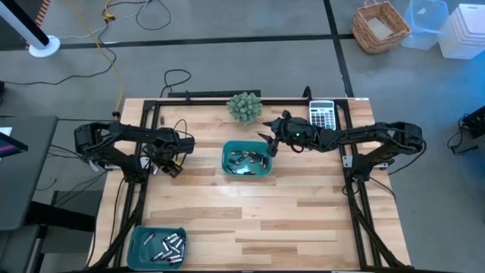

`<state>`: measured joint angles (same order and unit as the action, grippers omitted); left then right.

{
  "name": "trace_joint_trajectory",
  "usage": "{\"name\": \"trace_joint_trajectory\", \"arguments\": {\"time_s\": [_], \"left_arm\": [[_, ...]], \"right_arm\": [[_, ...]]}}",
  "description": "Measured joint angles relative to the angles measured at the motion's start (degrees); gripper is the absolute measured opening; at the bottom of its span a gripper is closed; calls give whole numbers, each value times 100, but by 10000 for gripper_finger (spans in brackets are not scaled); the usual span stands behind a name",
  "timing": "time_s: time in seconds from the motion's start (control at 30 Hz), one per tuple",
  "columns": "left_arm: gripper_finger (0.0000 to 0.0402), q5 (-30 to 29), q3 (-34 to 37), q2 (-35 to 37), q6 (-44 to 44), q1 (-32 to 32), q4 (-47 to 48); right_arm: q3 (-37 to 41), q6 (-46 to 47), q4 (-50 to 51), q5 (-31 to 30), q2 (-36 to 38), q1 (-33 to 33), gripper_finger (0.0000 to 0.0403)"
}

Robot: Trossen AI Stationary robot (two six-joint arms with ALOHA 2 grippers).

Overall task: Sort batteries
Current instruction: Put the silver battery into the blue bin

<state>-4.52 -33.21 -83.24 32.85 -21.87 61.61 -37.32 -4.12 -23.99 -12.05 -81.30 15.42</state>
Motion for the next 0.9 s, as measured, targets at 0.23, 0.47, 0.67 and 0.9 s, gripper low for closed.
{"name": "trace_joint_trajectory", "arguments": {"time_s": [0.23, 0.47, 0.67, 0.9], "left_arm": [[74, 157, 139, 13, 63, 6, -274], [42, 134, 152, 13, 87, 118, -302], [42, 25, -2, 77, 81, 277, -219], [40, -32, -221, 418, 37, 484, -367]], "right_arm": [[0, 2, 2, 0, 0, 0, 240], [0, 2, 0, 0, 0, 0, 240], [0, 2, 1, 0, -1, 0, 240], [0, 2, 4, 0, -1, 0, 240]]}}
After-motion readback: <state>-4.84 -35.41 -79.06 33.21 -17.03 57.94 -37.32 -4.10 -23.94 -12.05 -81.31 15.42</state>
